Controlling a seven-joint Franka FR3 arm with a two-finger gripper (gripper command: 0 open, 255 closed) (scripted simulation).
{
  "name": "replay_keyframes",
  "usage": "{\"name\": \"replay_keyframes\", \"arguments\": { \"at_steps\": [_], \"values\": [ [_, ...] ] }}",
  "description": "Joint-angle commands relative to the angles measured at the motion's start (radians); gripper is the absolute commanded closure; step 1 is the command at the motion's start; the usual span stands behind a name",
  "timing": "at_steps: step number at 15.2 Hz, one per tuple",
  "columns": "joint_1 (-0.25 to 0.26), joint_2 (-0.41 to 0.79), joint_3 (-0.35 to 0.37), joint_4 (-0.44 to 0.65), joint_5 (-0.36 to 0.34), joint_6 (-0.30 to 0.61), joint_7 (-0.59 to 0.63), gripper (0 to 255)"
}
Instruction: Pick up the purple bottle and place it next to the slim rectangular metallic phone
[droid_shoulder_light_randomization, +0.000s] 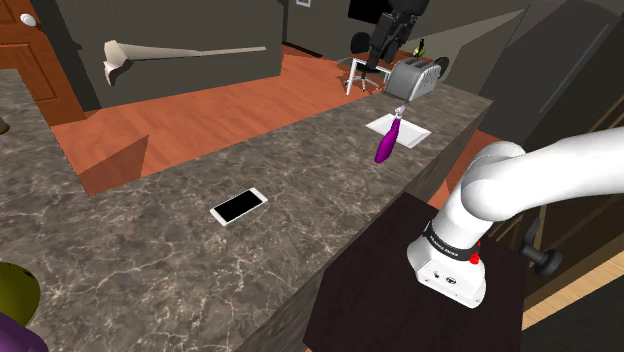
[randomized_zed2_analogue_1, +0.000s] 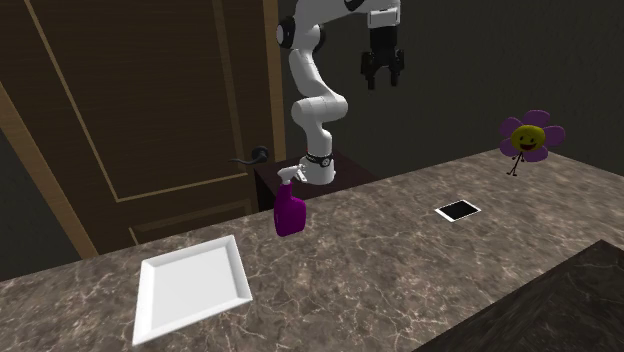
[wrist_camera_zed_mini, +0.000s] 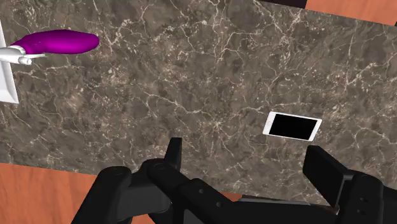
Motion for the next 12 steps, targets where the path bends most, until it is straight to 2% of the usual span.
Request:
{"name": "replay_keyframes", "arguments": {
  "at_steps": [1, 12],
  "values": [
    [0.000, 0.000, 0.000, 0.000, 0.000, 0.000, 0.000, 0],
    [-0.202, 0.070, 0.040, -0.252, -0.087, 0.339, 0.294, 0]
  ]
}}
